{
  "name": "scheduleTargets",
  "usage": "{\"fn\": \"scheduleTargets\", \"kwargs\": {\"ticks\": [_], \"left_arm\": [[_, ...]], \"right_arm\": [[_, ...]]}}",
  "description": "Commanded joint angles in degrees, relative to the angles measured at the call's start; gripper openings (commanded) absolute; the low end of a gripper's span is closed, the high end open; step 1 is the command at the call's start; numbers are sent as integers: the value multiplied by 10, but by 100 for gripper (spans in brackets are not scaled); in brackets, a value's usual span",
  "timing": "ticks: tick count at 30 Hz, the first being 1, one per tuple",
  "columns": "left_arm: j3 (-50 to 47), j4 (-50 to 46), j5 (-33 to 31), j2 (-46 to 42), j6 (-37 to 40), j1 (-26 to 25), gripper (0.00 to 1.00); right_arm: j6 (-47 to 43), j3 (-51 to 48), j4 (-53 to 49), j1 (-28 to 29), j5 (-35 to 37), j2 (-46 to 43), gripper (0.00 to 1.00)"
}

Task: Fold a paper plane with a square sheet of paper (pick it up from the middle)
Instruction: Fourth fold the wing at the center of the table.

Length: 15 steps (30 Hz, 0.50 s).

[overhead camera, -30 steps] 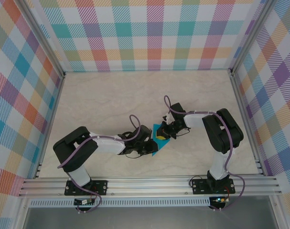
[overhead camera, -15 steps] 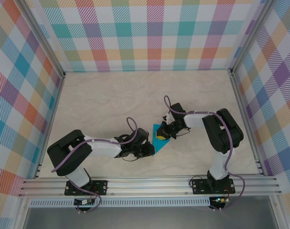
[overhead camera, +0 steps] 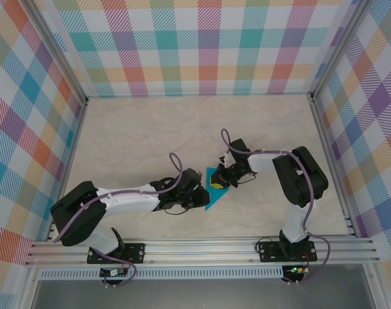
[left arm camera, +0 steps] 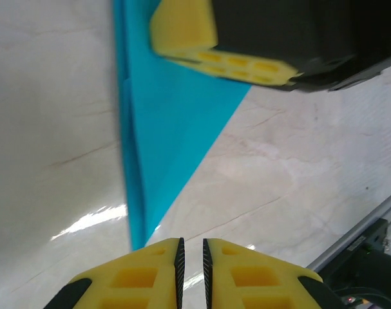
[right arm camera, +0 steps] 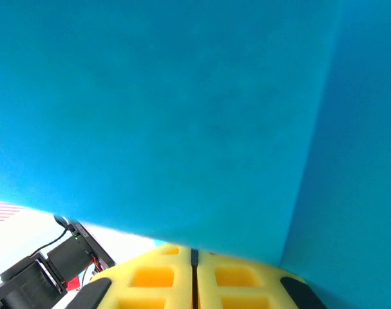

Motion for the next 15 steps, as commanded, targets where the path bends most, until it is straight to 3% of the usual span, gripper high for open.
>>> {"fn": "scheduleTargets", "kwargs": {"ticks": [1, 7, 15], "left_arm": [[33, 42, 20, 43, 10, -3, 17], [44, 62, 44, 101, -10, -3, 17], [-13, 31, 25, 100, -25, -3, 17]], "right_arm": [[-11, -34, -60, 0, 133, 61, 8], [-10, -35, -60, 0, 134, 63, 8], [-12, -35, -62, 0, 135, 64, 8]]}}
